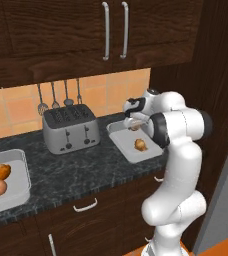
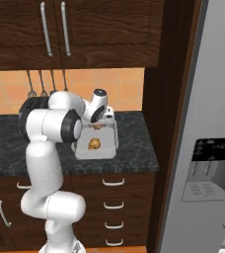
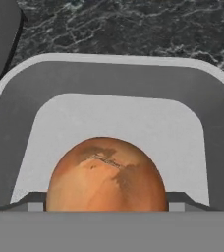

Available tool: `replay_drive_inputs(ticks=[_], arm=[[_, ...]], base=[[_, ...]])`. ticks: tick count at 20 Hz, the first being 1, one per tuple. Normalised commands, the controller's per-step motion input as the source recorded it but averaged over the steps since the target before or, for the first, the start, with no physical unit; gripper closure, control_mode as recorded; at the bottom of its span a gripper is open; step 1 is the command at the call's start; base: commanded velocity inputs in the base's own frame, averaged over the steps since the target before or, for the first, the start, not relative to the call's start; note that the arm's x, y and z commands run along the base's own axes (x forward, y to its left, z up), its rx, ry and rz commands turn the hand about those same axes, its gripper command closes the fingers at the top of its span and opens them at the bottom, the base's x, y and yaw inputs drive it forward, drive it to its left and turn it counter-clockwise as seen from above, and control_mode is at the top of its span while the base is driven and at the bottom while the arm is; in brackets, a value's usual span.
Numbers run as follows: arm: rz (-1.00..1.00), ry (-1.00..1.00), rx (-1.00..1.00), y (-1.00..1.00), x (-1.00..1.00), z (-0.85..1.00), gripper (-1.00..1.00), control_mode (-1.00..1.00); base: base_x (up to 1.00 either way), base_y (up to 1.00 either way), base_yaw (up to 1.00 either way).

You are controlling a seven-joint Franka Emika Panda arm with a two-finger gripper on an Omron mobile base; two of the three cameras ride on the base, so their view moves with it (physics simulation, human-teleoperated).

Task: Place one onion and one chicken drumstick in each tupperware on the nearby counter, to pack two identical lunches.

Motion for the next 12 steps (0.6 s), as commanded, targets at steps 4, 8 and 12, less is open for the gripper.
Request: replay_drive_inputs(ticks=[4, 8, 12], arm=[[-0.05, -0.02, -0.02, 0.0, 0.11, 0.17, -1.0, -1.0], [-0.02, 0.0, 0.0, 0.09, -0.27, 0.53, -1.0, -1.0], [0.0, 0.03, 0.13, 0.07, -0.99, 0.69, -1.0, -1.0]], base=[[0.0, 0.0, 0.0], [0.0, 0.0, 0.0], [0.0, 0.0, 0.0]])
